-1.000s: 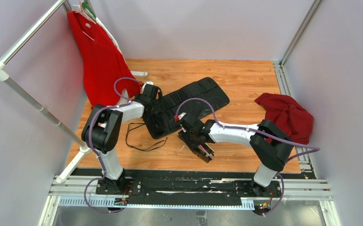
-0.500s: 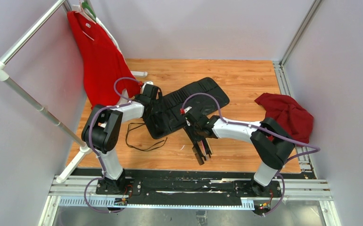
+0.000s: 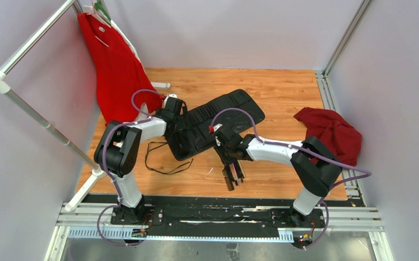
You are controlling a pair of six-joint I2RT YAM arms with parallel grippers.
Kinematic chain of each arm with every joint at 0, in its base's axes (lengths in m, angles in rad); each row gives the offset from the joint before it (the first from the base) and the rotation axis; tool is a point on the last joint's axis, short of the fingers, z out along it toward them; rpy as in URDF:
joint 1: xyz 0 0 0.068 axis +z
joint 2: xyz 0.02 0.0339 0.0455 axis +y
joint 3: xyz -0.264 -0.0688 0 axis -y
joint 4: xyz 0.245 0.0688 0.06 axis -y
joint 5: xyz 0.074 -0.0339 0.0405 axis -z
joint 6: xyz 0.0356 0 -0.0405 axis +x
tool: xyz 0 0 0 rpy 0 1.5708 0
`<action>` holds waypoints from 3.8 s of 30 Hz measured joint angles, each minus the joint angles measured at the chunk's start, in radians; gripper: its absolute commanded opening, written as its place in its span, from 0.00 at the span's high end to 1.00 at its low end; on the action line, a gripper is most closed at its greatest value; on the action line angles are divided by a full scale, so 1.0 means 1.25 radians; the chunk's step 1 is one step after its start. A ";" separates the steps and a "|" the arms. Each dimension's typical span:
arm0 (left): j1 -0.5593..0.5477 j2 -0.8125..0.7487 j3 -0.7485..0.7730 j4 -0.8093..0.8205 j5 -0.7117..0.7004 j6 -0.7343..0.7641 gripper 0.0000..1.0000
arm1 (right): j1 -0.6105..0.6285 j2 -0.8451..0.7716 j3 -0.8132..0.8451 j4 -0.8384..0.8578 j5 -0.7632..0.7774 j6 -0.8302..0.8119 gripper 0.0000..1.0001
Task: Organize the makeup
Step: Pick up the makeup brush from the center of the board.
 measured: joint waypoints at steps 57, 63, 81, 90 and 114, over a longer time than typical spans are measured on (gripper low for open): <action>0.000 0.000 0.000 0.000 0.000 0.000 0.02 | 0.000 -0.064 -0.052 -0.028 -0.001 0.025 0.76; 0.000 0.000 0.000 0.000 0.000 0.000 0.02 | 0.000 -0.065 -0.053 -0.031 0.007 0.026 0.76; 0.000 0.000 0.000 0.001 0.000 0.000 0.02 | -0.002 -0.076 -0.079 -0.020 0.004 0.051 0.80; 0.000 0.000 0.000 0.001 0.000 0.000 0.02 | -0.002 -0.075 -0.080 -0.016 0.005 0.055 0.97; 0.000 0.000 0.000 0.001 0.000 0.000 0.02 | -0.042 0.065 0.378 -0.181 0.016 -0.017 0.99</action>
